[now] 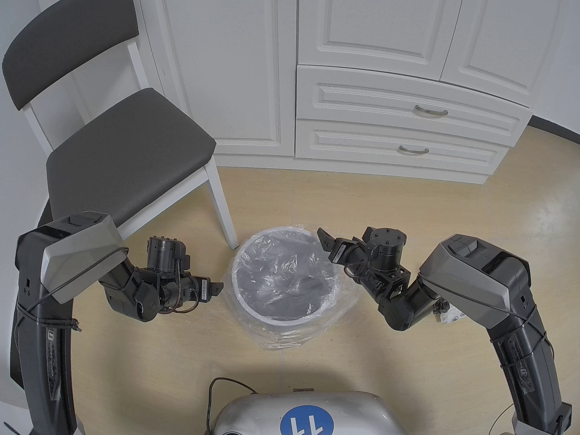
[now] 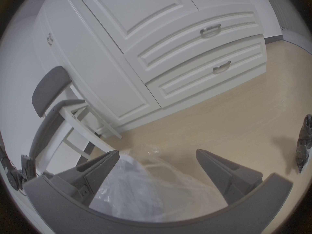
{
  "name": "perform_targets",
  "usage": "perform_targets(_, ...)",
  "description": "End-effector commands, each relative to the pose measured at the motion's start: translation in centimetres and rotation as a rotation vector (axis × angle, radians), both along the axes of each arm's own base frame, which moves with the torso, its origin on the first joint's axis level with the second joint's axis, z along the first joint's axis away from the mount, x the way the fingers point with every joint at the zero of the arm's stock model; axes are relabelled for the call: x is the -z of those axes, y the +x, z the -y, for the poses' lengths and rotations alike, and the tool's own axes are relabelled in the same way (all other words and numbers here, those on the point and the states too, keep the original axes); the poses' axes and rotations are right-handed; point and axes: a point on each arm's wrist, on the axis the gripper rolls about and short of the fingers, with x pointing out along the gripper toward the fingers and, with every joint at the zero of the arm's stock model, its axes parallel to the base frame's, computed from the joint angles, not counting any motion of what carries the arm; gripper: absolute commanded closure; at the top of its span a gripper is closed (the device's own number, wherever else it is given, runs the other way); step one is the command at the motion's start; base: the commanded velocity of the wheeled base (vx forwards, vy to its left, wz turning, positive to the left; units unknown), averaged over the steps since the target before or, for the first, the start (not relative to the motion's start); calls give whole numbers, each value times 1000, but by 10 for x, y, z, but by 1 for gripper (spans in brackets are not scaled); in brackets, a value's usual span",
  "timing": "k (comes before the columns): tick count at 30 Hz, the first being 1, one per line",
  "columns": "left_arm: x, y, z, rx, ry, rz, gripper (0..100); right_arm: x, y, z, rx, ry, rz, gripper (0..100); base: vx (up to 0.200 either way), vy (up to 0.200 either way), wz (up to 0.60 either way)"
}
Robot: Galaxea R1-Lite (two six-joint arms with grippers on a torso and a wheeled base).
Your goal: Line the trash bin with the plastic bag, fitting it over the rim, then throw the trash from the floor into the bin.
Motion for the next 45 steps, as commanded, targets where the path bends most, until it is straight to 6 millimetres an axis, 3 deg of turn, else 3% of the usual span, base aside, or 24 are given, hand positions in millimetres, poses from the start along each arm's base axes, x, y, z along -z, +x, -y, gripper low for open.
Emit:
perform_targets(1, 0, 0, 0, -1, -1, 0, 0, 15, -3, 0, -6, -46, -52, 0, 0, 0, 0)
perform_targets(17, 0, 0, -1, -5, 1, 1, 0, 27, -2, 6, 10, -141, -151, 0, 0, 0, 0)
perform_targets(28, -1, -1, -2, -6, 0, 7, 0, 0, 1, 6, 18, -62, -87, 0, 0, 0, 0)
perform_targets(38, -1, -2, -1, -5, 0, 5, 0, 25, 12, 7, 31, -58, -96, 0, 0, 0, 0)
perform_targets(45, -1, -2, -1, -6, -1, 3, 0, 23, 24, 19, 64, -41, -73, 0, 0, 0, 0)
